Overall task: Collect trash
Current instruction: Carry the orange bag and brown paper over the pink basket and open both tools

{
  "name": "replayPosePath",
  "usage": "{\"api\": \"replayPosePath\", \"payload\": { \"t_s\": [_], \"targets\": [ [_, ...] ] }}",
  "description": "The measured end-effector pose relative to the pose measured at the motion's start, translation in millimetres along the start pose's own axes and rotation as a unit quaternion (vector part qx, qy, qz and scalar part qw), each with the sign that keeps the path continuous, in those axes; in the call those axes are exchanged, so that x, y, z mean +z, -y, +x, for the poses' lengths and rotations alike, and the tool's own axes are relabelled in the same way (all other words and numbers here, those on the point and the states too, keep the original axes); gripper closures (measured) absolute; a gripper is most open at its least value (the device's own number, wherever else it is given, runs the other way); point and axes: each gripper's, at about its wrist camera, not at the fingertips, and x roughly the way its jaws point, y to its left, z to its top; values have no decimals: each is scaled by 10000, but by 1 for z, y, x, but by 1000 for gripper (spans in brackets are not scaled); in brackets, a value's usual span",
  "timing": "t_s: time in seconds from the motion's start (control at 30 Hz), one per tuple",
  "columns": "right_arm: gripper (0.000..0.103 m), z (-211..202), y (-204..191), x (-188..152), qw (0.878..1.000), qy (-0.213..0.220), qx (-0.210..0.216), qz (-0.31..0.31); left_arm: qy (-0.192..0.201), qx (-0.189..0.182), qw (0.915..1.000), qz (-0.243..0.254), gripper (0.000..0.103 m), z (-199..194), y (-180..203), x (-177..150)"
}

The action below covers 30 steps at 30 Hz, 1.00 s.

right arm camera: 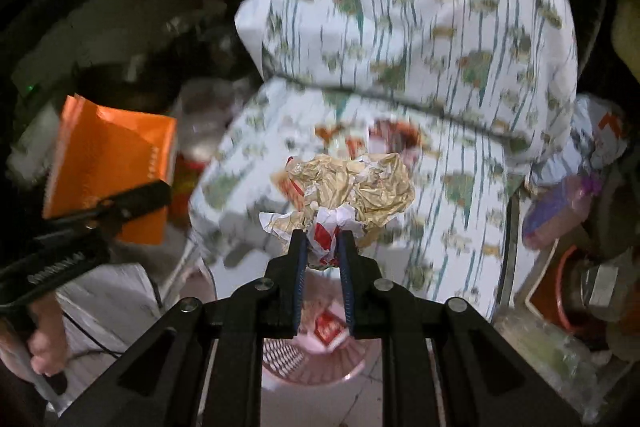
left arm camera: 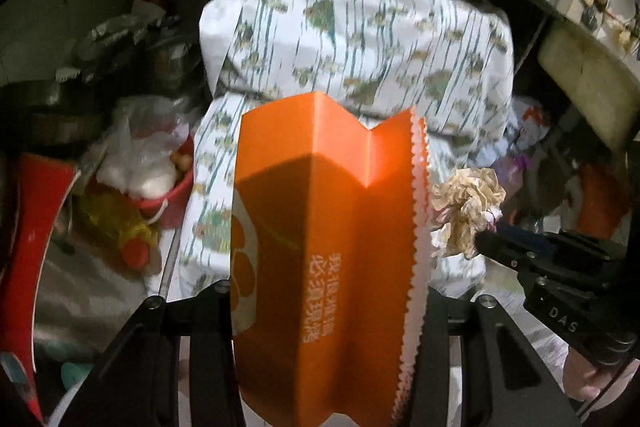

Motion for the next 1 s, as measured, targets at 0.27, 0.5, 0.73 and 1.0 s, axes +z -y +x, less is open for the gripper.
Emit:
{"api": "replayPosePath", "payload": {
  "t_s": [0.27,0.5,0.73,1.0],
  "targets": [
    [87,38,18,-42,9953,-567,580,520,-689,-13,9976,-20,56,43,1,-45],
    [86,83,26,-71,9863,-1390,603,651,-1434,-108,9895,-173,56,93,2,-70],
    [84,108,32,-84,9791,-1771,591,808,-1802,-328,9824,-371,55,118,1,-80],
    [82,110,34,-80,9798,-1704,574,880,-1756,-173,9834,-414,30,122,-5,-77]
  ]
}}
